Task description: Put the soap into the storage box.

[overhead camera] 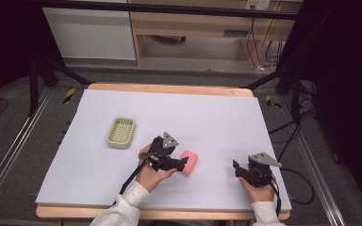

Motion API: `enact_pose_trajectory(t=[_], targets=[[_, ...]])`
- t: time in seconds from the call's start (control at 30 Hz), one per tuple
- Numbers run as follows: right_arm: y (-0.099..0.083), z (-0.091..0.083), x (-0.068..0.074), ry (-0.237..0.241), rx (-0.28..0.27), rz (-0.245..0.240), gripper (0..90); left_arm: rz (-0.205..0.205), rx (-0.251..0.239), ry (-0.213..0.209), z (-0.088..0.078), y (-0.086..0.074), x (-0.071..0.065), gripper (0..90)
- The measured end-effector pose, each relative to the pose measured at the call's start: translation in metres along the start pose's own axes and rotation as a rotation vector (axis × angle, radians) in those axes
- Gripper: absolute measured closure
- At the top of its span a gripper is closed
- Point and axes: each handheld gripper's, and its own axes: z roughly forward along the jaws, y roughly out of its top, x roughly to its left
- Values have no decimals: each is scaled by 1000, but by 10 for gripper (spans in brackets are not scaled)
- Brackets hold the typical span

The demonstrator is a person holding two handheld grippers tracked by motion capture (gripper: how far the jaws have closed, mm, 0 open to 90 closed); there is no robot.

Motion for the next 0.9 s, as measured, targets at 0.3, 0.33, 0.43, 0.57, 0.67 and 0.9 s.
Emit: enact_pose_trajectory(t=[0.3,0.33,0.43,0.57,0.67,0.9], targets=[[0,0,0,6,3,0,360,14,30,-3,9,0,-6,210],[0,0,0,6,4,0,360,11,30,-3,10,0,-6,208],[0,0,0,7,6,1,361,11,40,-4,12,0,-8,206],[0,1,0,9,8,1,361,16,50,-4,16,-1,-10,201],[0,1,0,10,9,1,362,18,57,-9,19,0,-12,199],[0,1,0,10,9,4,363,23,73,-13,27,0,-18,198]])
